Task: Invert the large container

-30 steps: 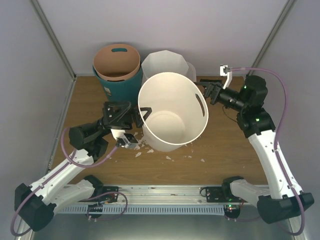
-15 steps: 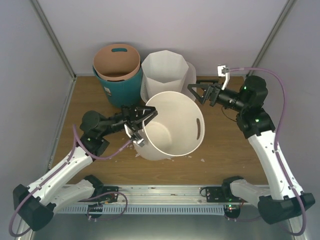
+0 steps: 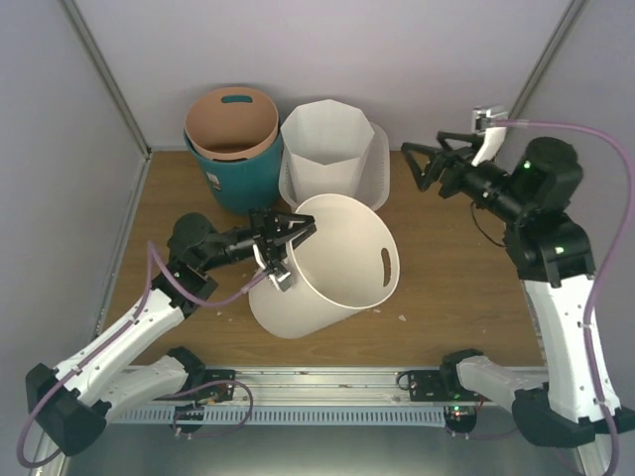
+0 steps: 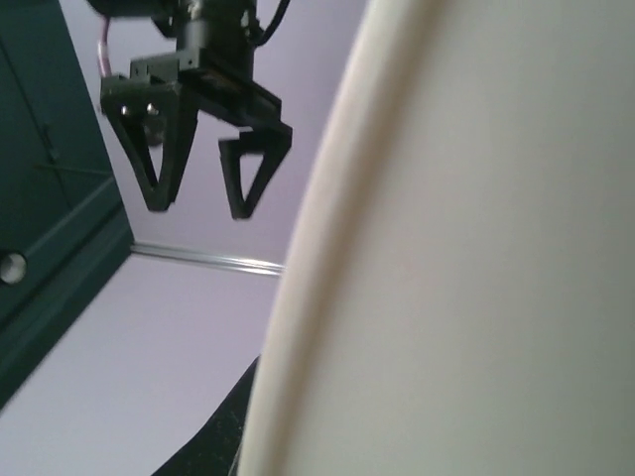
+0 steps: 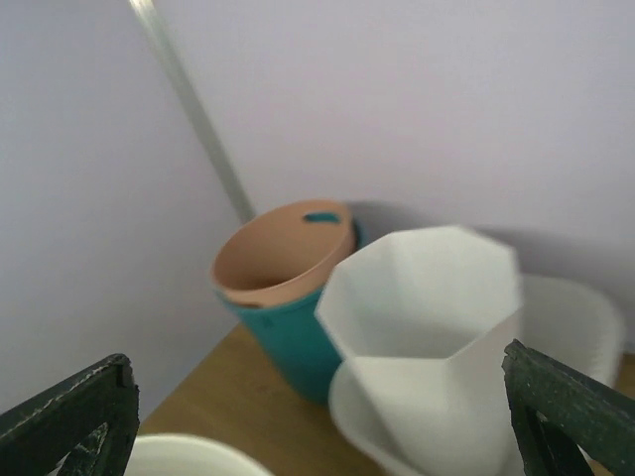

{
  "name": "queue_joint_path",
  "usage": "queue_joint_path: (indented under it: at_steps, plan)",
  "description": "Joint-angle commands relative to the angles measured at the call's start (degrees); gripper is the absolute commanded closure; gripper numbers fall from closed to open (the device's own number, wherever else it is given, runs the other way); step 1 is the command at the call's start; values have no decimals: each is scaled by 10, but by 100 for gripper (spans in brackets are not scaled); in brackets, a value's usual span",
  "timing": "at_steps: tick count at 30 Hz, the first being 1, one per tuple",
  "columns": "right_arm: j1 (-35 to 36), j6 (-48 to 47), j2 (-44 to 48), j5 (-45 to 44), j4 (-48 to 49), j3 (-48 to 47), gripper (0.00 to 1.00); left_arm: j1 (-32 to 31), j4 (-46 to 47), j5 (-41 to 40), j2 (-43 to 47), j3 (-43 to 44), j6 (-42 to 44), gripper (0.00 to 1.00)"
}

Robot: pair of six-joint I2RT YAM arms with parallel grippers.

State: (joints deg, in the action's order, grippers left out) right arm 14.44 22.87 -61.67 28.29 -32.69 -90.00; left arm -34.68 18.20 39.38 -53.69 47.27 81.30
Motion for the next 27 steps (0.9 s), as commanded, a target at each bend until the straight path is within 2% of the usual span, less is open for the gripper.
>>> queue_joint_path:
  at_steps: [1, 7, 16, 21, 27]
  plan:
    - [2, -58, 13, -189, -107, -67, 0, -23, 49, -29, -20, 69, -168, 100]
    - [2, -87, 34, -333, -135, -116, 0, -39, 62, -74, -89, 134, -454, 100]
    - [2, -119, 26, -442, -193, -181, 0, -52, -17, -122, -268, 318, -882, 100]
    - [2, -140, 32, -541, -194, -223, 0, -58, -64, -123, -346, 361, -1010, 100]
    - [2, -151, 42, -592, -207, -250, 0, -93, -67, -123, -363, 309, -1084, 100]
